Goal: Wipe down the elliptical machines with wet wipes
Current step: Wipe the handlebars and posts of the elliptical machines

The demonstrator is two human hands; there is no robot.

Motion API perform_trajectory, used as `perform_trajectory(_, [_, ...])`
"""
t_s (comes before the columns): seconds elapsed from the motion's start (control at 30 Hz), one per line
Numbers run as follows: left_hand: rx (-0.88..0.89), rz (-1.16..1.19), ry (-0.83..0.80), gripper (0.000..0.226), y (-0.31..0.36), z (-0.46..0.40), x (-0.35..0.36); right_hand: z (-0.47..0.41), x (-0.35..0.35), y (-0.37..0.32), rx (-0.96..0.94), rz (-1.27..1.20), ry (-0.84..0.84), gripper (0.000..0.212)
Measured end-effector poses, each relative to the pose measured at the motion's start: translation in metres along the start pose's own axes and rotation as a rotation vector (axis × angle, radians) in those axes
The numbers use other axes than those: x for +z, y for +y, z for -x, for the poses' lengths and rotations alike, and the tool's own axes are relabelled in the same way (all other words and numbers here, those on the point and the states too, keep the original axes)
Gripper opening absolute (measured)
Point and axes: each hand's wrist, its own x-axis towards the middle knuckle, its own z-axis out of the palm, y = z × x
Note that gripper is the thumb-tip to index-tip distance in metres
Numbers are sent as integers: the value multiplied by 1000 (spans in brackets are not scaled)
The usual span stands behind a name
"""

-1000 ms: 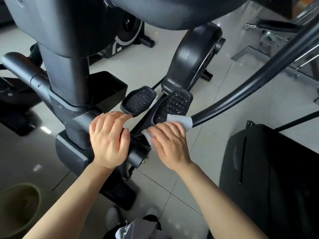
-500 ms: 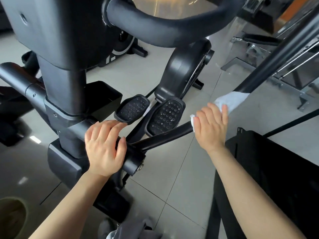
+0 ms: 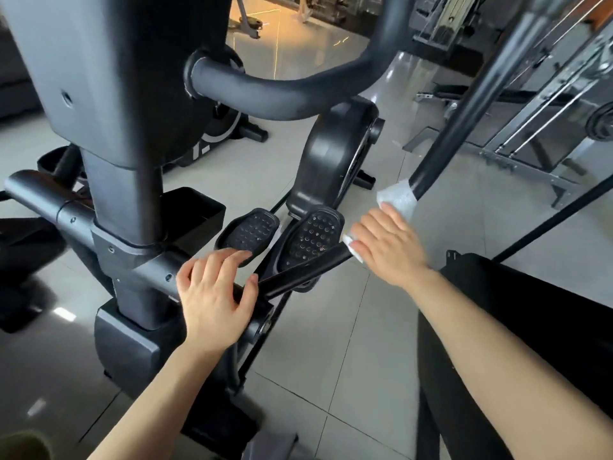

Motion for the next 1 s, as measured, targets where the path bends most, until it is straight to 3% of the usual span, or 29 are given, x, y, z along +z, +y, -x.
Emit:
perform_trajectory(0.13, [113,112,13,35,49,-14,1,-16,-23,73,-99,287,42,39])
perform_trajectory(0.3, [256,159,145,29,97,-63,-10,-51,-73,142,-160,540,162,41])
perform_trajectory(0.47, [458,153,302,28,141,-110,-29,-83,-122,179,-85,634,241,39])
perform_trajectory(0.57, [460,26,376,35,152,-144,-42,-72,-108,165,-42,572,270,33])
perform_trajectory(0.7, [327,-173,252,54,136,-167,-41,-26,-61,117,-204,585,-56,35])
perform_trajectory(0.77, [310,-240,186,66,126,-167,-36,-23,-61,111,-236,573,-128,36])
perform_trajectory(1.0, [367,-362,137,87,117,-168,-37,-89,-130,199,-214,599,177,43])
